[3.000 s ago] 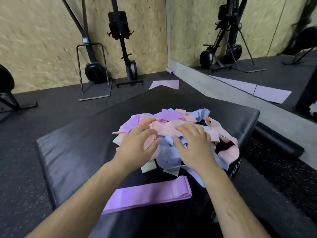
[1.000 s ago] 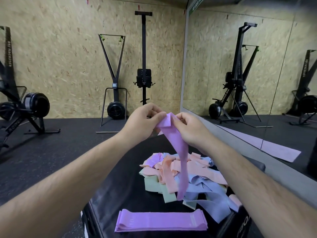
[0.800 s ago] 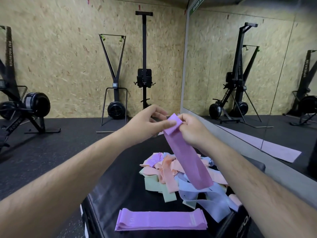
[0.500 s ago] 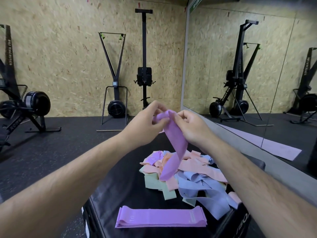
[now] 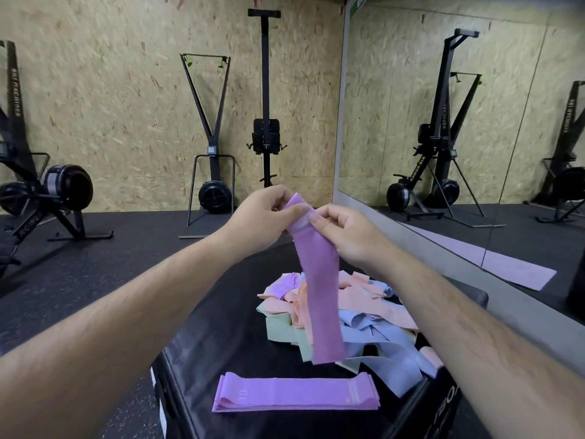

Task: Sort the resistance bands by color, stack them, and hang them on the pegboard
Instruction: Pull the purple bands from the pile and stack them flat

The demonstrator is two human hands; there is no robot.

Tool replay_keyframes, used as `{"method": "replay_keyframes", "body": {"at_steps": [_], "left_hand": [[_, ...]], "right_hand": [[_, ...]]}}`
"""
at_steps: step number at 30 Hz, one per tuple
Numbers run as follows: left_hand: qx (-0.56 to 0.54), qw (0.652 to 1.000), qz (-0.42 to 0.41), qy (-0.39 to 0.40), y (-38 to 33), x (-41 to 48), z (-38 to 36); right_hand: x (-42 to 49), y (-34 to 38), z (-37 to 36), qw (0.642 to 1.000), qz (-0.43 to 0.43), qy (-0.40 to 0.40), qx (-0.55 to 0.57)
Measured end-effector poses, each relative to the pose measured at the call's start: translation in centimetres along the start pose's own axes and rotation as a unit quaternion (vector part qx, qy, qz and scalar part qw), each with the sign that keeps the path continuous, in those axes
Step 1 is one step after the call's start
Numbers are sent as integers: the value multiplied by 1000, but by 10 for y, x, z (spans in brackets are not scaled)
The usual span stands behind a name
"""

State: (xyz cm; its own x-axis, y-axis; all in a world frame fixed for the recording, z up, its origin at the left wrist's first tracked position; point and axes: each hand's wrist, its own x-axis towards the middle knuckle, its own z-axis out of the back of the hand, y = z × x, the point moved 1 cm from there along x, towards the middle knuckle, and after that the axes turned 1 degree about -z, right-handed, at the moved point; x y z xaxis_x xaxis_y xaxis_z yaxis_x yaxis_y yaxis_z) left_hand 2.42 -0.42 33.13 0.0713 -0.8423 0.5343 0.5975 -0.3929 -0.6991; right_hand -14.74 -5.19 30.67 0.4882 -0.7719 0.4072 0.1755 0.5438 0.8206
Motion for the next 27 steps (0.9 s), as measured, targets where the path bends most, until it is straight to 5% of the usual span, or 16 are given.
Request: {"method": "replay_keyframes", "body": {"at_steps": [9, 18, 24, 27], "left_hand": [[-47, 995, 73, -43, 26, -1, 7], [-43, 980, 183, -72, 97, -33, 17], [-79, 963, 242, -87, 153, -80, 10], [-86, 954, 272, -89, 174, -108, 2]], "right_hand": [[-10, -21, -7, 987, -70, 109, 91], [-35, -70, 13, 960, -186, 208, 23], [-58, -113, 33, 950, -230, 175, -116], [-74, -141, 38, 957, -253, 118, -82]]}}
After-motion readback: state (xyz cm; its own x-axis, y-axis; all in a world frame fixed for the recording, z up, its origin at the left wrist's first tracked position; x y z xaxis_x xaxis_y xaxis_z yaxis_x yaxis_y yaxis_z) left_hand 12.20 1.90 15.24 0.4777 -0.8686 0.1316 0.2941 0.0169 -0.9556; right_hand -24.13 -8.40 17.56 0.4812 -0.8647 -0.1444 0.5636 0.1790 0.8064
